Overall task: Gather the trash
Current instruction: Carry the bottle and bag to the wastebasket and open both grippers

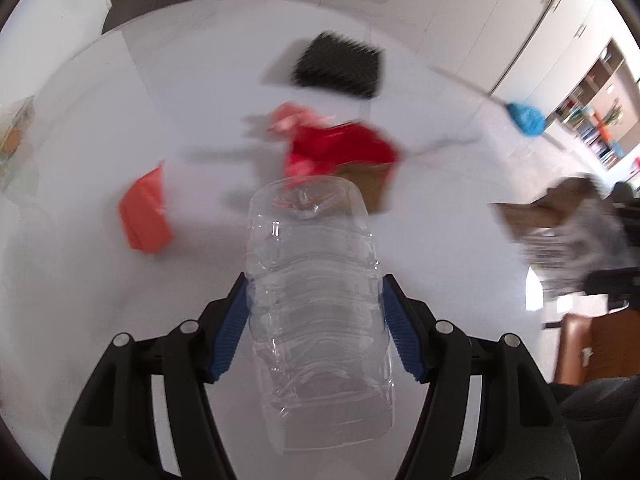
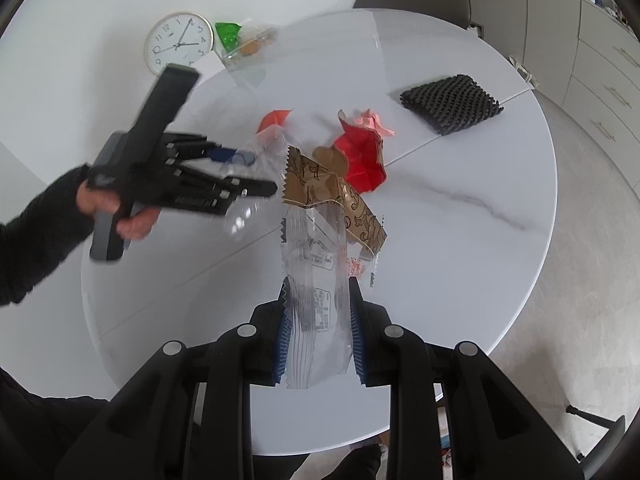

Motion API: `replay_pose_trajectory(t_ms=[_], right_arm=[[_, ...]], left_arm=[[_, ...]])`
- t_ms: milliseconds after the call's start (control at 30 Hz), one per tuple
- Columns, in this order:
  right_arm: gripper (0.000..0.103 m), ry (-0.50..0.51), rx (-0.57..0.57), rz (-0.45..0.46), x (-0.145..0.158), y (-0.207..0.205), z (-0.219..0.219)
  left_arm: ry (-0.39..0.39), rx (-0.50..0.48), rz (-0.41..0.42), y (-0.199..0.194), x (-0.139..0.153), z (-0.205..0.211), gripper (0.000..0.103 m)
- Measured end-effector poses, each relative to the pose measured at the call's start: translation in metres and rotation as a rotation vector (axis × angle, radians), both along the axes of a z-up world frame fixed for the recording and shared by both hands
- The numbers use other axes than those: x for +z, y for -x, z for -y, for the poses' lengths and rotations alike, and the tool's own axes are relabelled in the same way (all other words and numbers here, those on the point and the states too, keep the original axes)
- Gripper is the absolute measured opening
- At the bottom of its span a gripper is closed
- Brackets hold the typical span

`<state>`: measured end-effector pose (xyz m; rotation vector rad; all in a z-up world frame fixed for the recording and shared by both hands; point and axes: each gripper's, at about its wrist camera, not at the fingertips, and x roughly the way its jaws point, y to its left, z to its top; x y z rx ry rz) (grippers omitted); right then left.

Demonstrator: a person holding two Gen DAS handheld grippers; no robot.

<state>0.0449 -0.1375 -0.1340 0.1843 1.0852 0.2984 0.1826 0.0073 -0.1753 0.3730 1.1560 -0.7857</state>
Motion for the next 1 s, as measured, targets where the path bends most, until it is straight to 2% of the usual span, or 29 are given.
replay_pose_trajectory(t_ms=[167,333,467,667,767,867,1000], right_arm=[[0.026,0.001,-0.025,0.031,0.009,0.027,0.022],[0.026,0.027,-0.13,0.051,0.017,0.084,0.068],[0.026,0.042,-0.235,0.05,0.017,0.132,0.106],[0.026,0.046,-0.399,0.036,0.009,0.205,0.155],[0.028,0.076,-0.462,-0.011,-0.008,0.236,0.175],[0.028,0.104,-0.509,-0.11,-0.042,0.259,0.193],[0.028,0.065,-0.54,-0.231,-0.099,0.278,0.207]], left_arm=[[0.13,-0.019,-0.018,0.062,0.027,0.038,0.063],[0.188,-0.073,-0.075,0.12,0.034,0.09,0.063],[0.188,-0.168,-0.1,0.163,0.037,0.131,0.063],[0.142,-0.299,-0.104,0.21,0.035,0.188,0.063],[0.126,-0.343,-0.1,0.229,0.036,0.212,0.063],[0.114,-0.388,-0.095,0.248,0.037,0.232,0.063],[0.08,-0.442,-0.08,0.266,0.031,0.252,0.063]])
